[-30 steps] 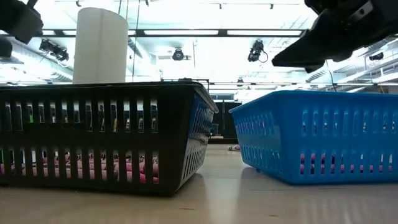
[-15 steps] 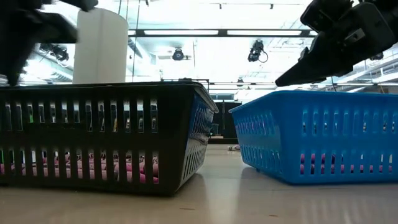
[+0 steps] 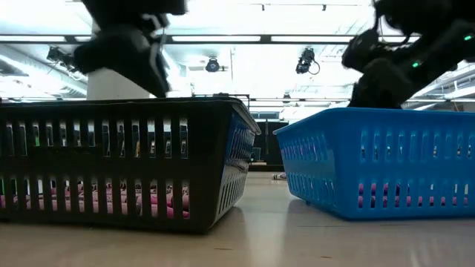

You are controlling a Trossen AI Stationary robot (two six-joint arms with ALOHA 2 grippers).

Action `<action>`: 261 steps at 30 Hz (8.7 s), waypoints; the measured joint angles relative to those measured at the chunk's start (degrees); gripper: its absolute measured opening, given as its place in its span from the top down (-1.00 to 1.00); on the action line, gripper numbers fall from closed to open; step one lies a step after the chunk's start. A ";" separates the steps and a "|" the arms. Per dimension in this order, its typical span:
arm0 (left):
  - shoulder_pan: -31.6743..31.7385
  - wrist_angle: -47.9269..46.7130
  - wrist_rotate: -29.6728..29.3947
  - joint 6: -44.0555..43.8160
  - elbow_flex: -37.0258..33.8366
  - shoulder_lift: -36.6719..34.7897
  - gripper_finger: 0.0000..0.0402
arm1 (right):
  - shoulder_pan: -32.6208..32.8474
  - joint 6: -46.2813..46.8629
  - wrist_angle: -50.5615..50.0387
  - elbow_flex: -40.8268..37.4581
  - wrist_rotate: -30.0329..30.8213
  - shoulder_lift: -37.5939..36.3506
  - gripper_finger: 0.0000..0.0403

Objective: Sort crayons
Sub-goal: Put the black crayon into the right blue bin

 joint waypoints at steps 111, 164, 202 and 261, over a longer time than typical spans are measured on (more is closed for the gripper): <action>21.96 70.76 41.94 33.79 -45.67 -31.89 0.39 | -30.86 -1.21 -16.47 20.79 -20.89 18.92 0.80; 17.94 58.13 36.29 12.49 -36.95 -31.06 0.39 | 27.99 32.16 -27.51 21.57 -8.54 7.84 0.80; 20.54 76.59 32.74 22.68 -36.95 -28.68 0.36 | 38.04 53.96 -50.09 25.94 -13.70 15.82 0.51; 20.19 119.45 35.95 51.17 -36.93 -20.74 0.19 | -12.62 10.85 -47.75 17.29 -21.30 5.62 0.42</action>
